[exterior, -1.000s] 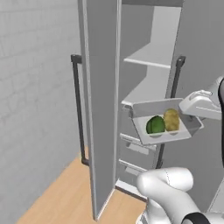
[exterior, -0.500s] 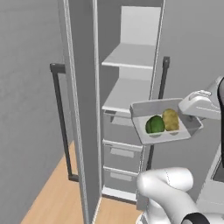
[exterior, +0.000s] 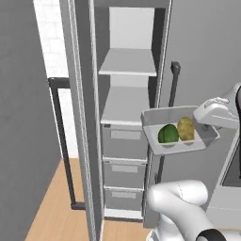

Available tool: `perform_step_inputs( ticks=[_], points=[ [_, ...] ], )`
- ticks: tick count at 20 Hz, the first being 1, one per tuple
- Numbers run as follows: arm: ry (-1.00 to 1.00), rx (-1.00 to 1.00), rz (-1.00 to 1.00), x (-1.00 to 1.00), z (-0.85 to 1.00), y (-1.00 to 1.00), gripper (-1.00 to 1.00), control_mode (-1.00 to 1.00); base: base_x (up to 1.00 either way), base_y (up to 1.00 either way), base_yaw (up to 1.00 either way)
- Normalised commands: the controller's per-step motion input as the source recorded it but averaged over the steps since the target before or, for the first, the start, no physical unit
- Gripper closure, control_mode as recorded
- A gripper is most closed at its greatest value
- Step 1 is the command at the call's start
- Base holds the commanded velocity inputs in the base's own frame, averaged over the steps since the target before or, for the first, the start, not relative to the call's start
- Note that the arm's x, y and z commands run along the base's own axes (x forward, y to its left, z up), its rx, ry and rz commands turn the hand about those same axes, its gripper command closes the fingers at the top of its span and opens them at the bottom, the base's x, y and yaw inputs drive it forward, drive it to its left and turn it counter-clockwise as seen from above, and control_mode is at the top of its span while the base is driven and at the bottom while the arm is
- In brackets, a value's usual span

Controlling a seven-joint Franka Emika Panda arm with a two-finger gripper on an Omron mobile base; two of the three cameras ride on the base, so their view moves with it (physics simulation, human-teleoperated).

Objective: Take the meat container that has the chicken drumstick and place it on the second highest rack of the freezer. Then take the vegetable container that has the potato and avocado and place it on the highest rack of the freezer.

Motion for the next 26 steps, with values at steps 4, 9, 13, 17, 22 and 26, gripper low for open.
perform_step_inputs(
  ticks=[4,9,13,17,22,26],
  points=[
    [0.00,0.00,0.00,0.00,0.00,0.00,1.00,1.00,0.30,0.44,-0.20],
    [0.00,0.00,0.00,0.00,0.00,0.00,1.00,1.00,0.49,0.04,-0.20],
    [0.00,0.00,0.00,0.00,0.00,0.00,1.00,1.00,0.63,0.00,-0.19],
    [0.00,0.00,0.00,0.00,0.00,0.00,1.00,1.00,0.01,0.10,-0.13],
    [-0.13,0.10,-0.31,-0.11,0.03,0.40,1.00,-1.00,-0.07,0.08,-0.03],
    [-0.19,0.26,-0.70,0.06,0.14,0.45,1.00,-1.00,0.00,0.00,0.00]
  ],
)
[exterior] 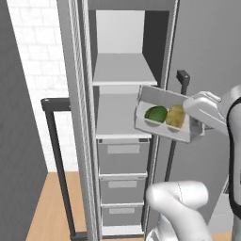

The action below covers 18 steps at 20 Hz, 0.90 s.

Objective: Take the meat container that has the chicken drumstick and place it on the second highest rack of the freezer. Then take the vegetable container that has the potato and avocado and place it on the highest rack of the freezer.

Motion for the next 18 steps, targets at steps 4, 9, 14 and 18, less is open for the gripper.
perform_step_inputs(
  ticks=[4,9,14,18],
  points=[
    [-0.05,0.05,-0.71,0.47,0.43,0.43,1.00,-1.00,0.00,0.00,0.00],
    [0.11,0.21,-0.49,0.66,0.48,0.10,1.00,-1.00,0.00,0.00,0.00],
    [0.23,0.30,-0.27,0.97,0.36,0.13,1.00,-1.00,0.00,0.00,0.00],
    [0.11,0.31,-0.13,1.00,0.13,0.60,1.00,-1.00,0.00,0.00,0.00]
  ],
)
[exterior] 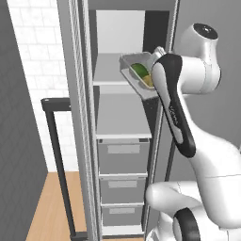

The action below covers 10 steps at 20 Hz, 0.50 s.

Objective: Take the meat container that has the chicken drumstick and place it on the second highest rack of the freezer. Then take the vegetable container that has the potato and avocado and place it on the highest rack of the freezer.

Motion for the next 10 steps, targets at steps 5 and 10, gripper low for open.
perform_step_inputs(
  ticks=[5,10],
  points=[
    [0.01,0.16,-0.25,0.99,0.01,0.61,1.00,-1.00,0.00,0.00,0.00],
    [-0.01,0.00,-0.25,0.69,-0.04,0.28,1.00,-1.00,0.00,0.00,0.00]
  ],
)
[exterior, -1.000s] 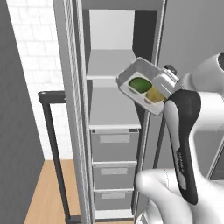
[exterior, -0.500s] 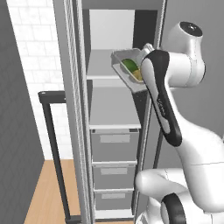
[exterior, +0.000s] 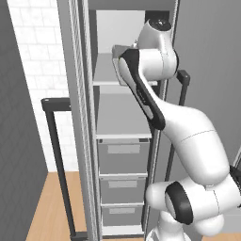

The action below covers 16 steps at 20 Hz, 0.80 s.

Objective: Take the meat container that has the chicken drumstick and place it on the second highest rack of the freezer. Then take the vegetable container that has the potato and avocado and place it on the highest rack of the freezer.

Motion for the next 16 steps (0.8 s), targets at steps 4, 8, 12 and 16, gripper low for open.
perform_step_inputs(
  ticks=[4,8,12,16],
  points=[
    [0.00,-0.01,-0.06,0.41,-0.01,0.01,1.00,-1.00,0.00,0.00,0.00],
    [0.00,-0.02,-0.05,0.43,-0.01,0.00,1.00,-1.00,0.00,0.00,0.00],
    [0.00,0.00,-0.05,0.42,-0.07,0.00,1.00,-1.00,0.00,0.00,0.00],
    [0.00,0.00,-0.05,0.38,-0.08,0.00,1.00,-1.00,0.00,0.00,0.00]
  ],
)
